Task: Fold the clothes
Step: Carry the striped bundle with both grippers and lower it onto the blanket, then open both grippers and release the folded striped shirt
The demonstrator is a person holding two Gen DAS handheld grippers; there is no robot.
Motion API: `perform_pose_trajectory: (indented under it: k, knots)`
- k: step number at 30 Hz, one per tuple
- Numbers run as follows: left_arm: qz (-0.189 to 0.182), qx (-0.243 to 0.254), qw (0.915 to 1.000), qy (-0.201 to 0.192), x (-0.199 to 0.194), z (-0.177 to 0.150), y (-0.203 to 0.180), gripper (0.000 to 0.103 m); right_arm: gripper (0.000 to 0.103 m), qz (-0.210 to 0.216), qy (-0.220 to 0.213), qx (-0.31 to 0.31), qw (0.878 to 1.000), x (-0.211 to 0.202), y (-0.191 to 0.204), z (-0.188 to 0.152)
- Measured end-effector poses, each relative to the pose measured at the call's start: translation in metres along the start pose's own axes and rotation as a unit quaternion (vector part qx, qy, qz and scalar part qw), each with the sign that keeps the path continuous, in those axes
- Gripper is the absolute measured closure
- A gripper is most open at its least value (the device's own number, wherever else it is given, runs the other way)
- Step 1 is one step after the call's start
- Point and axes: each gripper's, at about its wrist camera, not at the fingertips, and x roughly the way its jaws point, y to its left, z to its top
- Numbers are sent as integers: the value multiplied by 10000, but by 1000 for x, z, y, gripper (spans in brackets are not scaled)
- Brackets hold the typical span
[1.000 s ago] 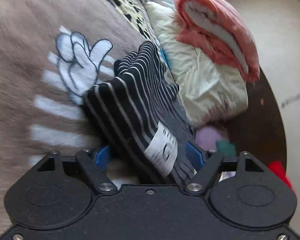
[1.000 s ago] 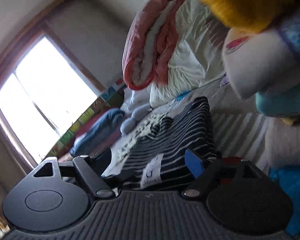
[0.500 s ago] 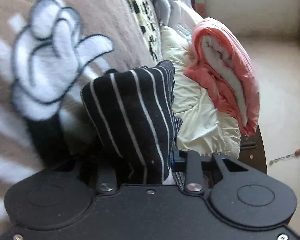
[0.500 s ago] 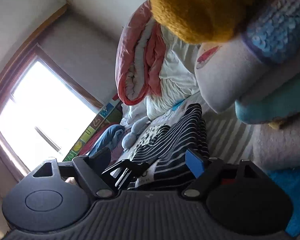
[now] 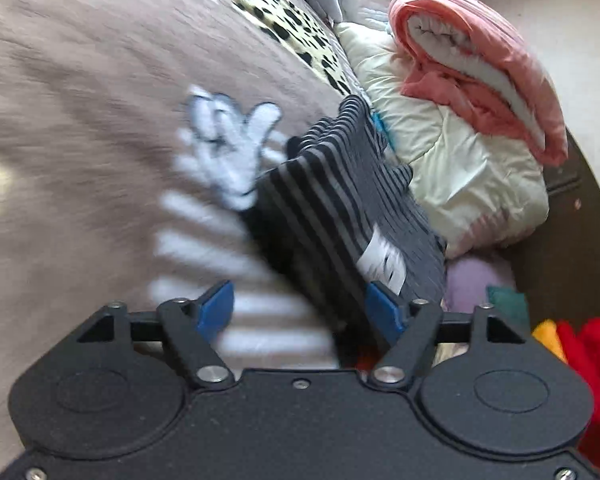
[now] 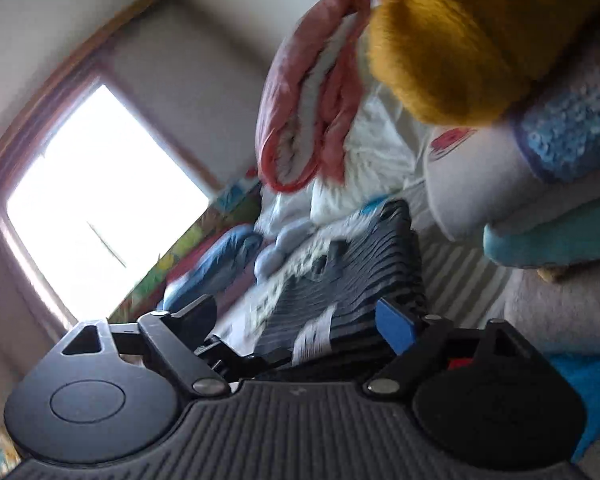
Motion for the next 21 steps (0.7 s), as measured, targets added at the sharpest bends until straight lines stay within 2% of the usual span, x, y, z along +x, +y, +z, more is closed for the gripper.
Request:
perform_pose_trajectory:
  k: [2,7,13,15,18,19,21]
  knots:
    - [147,167,9997,-25,-16,-10,1,12,12,47,241,-185,9995,-7,3,0]
    - [533,739,9958,-96,-59,-35,-5,0,1,-78,681,-251,9973,-32,8,-6]
    - [1170,1428,9809,-620,-116,-68,-24,0,0,-334,1109,-665,9910,-76,30,-1]
    - [1392,1695,9721,-831,-136,-80,-34,0,0,-422,1251,-813,9879,-90,38,1]
    - [1677,2268,9519,-1196,-163,-97,-57,0,0,-612,1440,-1093,9816,-106,52,10]
    - [1697,2423,9463,-1301,-172,-101,-64,0,0,-655,1499,-1176,9795,-109,57,14]
    - [1554,2756,9400,-1276,-188,-111,-78,0,0,-721,1599,-1350,9752,-118,67,21]
